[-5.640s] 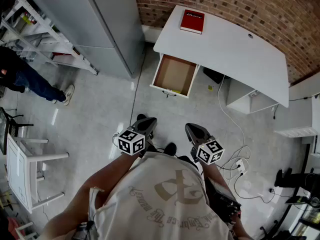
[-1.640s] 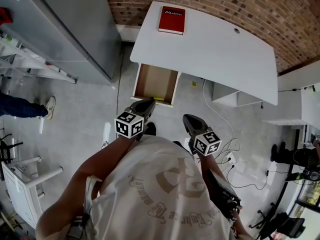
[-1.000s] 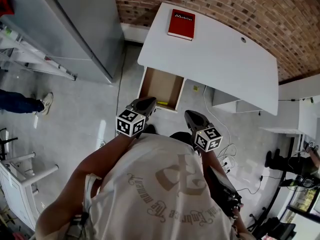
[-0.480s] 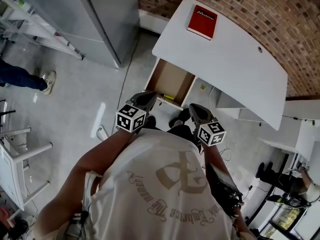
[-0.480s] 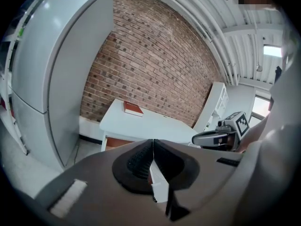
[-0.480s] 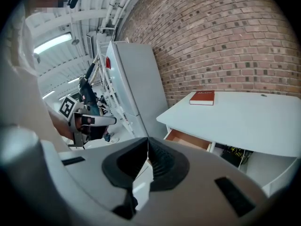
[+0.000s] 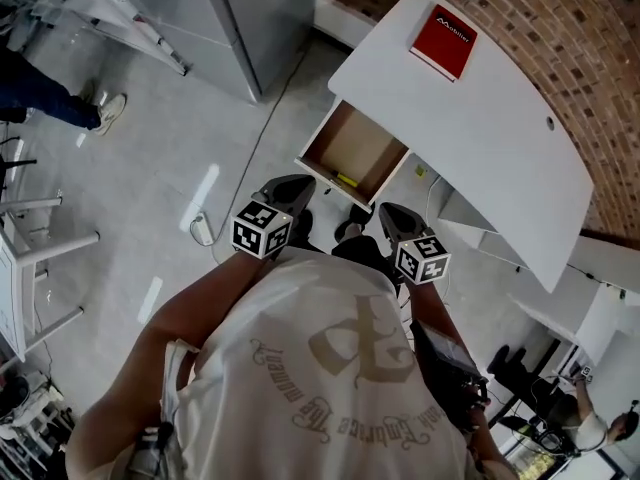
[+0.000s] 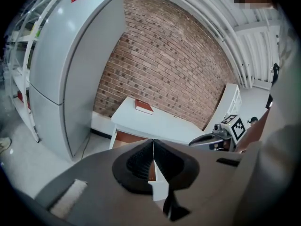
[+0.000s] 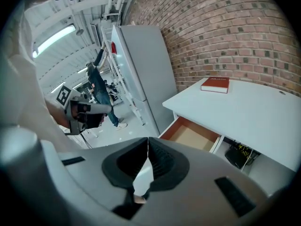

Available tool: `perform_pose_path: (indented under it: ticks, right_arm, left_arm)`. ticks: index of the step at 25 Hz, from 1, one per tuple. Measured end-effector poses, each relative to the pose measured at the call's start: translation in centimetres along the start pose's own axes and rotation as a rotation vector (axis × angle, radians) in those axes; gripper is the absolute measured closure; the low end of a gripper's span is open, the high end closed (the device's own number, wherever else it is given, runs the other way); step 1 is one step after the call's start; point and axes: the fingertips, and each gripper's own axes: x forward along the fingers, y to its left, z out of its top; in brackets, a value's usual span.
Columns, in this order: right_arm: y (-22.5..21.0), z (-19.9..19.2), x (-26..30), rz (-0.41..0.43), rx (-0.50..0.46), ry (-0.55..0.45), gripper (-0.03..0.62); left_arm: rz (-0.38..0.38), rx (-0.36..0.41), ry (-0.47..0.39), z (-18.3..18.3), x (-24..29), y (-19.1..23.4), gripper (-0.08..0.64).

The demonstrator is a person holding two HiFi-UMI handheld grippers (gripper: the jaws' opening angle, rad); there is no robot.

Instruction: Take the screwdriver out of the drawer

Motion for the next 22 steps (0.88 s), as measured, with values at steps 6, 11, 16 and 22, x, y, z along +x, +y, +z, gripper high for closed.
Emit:
perform_pose_path:
  ticks: [6, 11, 16, 22]
  right_arm:
    - [-0.4, 1.1, 2.8, 0.092, -0.092, 0.074, 0.586]
    - [-0.7, 1.7, 5.0, 0.168, -0.168, 0.134, 0.586]
    - [-1.0, 1.0, 7.3, 0.222, -0.234, 0.209, 0.586]
    - [-2.2, -0.9, 9.6, 0.246, -0.278, 0.296, 0.586]
  left_arm:
    - [0.067, -0.037, -0.012, -0.5, -0.3, 0.6, 0.551]
    - [0.132, -0.065, -0.019, -0.7, -0.5, 1.4, 0.551]
    - [0.179, -0.097, -0.025, -1.1, -1.0, 1.9, 0.551]
    - [0.226, -0.137, -0.008, -2.5, -1.3, 2.2, 0.551]
